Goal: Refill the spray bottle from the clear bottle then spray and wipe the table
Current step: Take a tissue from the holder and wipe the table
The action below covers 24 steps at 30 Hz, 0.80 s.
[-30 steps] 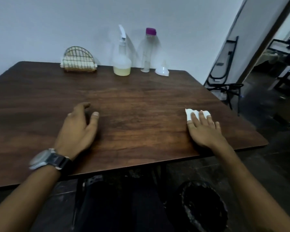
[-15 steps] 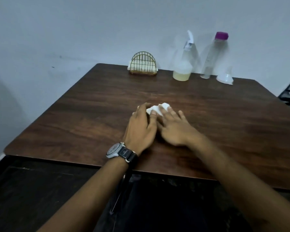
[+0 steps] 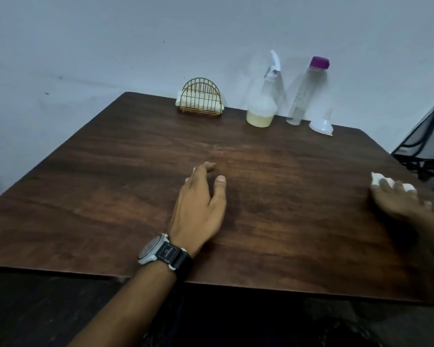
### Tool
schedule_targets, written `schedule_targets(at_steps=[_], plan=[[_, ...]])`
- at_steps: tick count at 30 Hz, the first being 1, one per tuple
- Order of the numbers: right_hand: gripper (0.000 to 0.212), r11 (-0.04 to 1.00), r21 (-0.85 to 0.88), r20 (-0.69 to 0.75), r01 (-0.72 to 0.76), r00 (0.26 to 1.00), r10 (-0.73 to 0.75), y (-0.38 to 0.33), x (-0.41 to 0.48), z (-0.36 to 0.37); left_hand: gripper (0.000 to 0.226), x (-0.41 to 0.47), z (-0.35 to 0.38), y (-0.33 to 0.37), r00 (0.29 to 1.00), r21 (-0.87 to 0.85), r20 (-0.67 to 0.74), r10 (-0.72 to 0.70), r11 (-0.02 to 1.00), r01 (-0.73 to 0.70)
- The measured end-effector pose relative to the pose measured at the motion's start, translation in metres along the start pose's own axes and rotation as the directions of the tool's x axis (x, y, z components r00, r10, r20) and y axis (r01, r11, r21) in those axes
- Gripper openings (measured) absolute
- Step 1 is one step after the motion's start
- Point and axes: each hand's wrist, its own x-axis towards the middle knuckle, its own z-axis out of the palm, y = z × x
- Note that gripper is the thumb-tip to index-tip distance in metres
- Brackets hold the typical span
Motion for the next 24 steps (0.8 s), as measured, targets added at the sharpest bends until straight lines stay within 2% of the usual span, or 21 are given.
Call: schedule_targets(at_steps=[2,4,6,8,10,12,14,16,21,24], plan=[[0.077,0.997,0.026,0.013,0.076,0.997,-0.076,-0.049,-0.003,-0.001,0.043,-0.001,0.000,0.000,1.000,-0.007,-0.012,-0.004,1.000,0.004],[0.070,0.977,0.041,0.032,0.208,0.977,-0.210,-0.116,-0.014,0.003,0.044,0.000,0.000,0.000,0.999,-0.017,-0.027,-0.017,1.000,0.017],[0.061,0.925,0.035,0.033,0.378,0.925,-0.379,-0.194,-0.035,0.007,0.044,0.001,0.001,0.000,0.998,-0.030,-0.044,-0.037,0.999,0.036],[0.059,0.850,0.023,0.060,0.527,0.848,-0.527,-0.265,-0.065,0.016,0.044,0.001,0.001,0.000,0.997,-0.048,-0.069,-0.041,0.998,0.038],[0.059,0.738,0.009,0.113,0.675,0.732,-0.672,-0.317,-0.099,0.029,0.042,0.002,0.000,0.000,0.994,-0.065,-0.108,-0.028,0.998,0.021],[0.066,0.621,-0.034,0.182,0.783,0.615,-0.767,-0.341,-0.125,0.042,0.043,0.002,-0.001,0.000,0.992,-0.067,-0.126,-0.022,0.998,0.014],[0.070,0.575,-0.025,0.209,0.818,0.567,-0.797,-0.343,-0.135,0.045,0.044,0.001,-0.001,0.000,0.990,-0.059,-0.139,-0.029,0.998,0.020],[0.068,0.618,0.019,0.198,0.786,0.603,-0.773,-0.328,-0.130,0.036,0.044,-0.001,-0.002,0.002,0.989,-0.049,-0.147,-0.028,0.999,0.021],[0.055,0.814,0.075,0.078,0.576,0.810,-0.581,-0.215,-0.080,0.008,0.044,-0.001,-0.003,0.002,0.992,-0.044,-0.124,-0.033,0.999,0.028],[0.058,0.940,0.044,0.063,0.338,0.938,-0.340,-0.119,-0.040,0.002,0.046,-0.002,-0.003,0.002,0.994,-0.055,-0.102,-0.041,0.998,0.036]])
